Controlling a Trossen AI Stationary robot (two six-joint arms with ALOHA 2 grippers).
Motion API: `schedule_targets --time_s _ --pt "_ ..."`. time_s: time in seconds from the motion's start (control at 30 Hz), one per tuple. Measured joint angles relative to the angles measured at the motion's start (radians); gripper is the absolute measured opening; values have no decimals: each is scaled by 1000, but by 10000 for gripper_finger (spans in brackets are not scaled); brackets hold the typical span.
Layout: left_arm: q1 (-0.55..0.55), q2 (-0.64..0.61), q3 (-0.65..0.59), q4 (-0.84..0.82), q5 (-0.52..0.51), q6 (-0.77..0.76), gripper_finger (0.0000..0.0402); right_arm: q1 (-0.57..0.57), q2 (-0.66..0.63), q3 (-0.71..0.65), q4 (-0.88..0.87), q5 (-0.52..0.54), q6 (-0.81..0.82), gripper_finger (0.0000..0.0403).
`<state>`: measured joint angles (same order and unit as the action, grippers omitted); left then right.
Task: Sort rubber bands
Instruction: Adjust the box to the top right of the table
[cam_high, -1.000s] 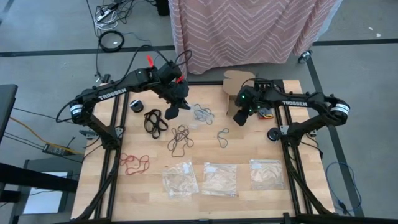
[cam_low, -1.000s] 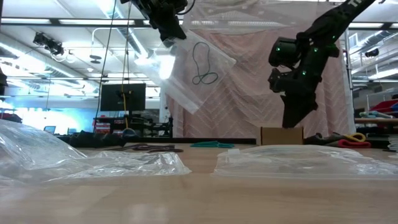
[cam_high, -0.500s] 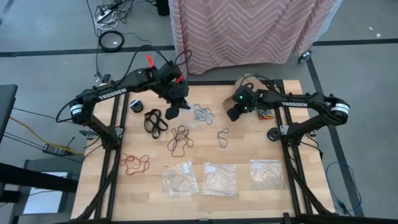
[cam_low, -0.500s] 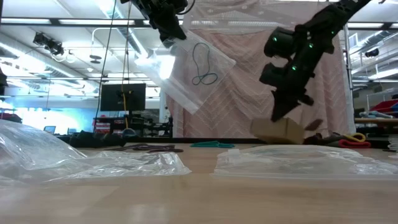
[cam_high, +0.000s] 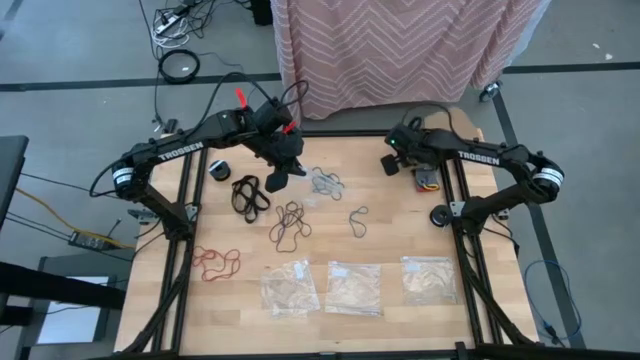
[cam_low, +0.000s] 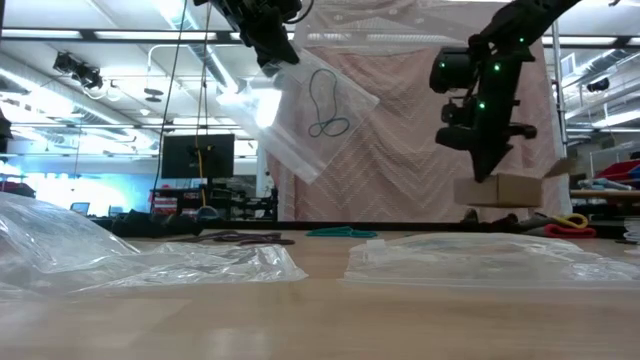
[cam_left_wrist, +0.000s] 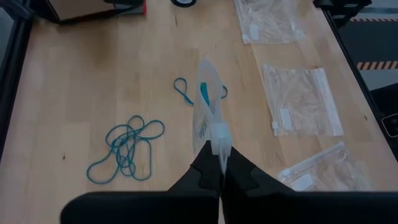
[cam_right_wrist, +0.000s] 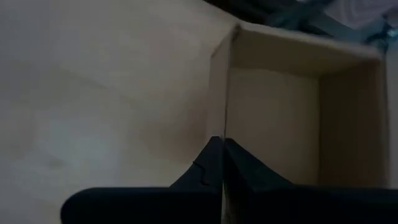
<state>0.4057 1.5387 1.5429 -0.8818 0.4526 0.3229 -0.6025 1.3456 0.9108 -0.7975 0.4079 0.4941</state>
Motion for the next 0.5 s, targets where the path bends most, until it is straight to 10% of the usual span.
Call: schedule_targets --time_s 0.5 --pt "0 0 0 0 -1 7 0 -83 0 -85 -17 -112 15 0"
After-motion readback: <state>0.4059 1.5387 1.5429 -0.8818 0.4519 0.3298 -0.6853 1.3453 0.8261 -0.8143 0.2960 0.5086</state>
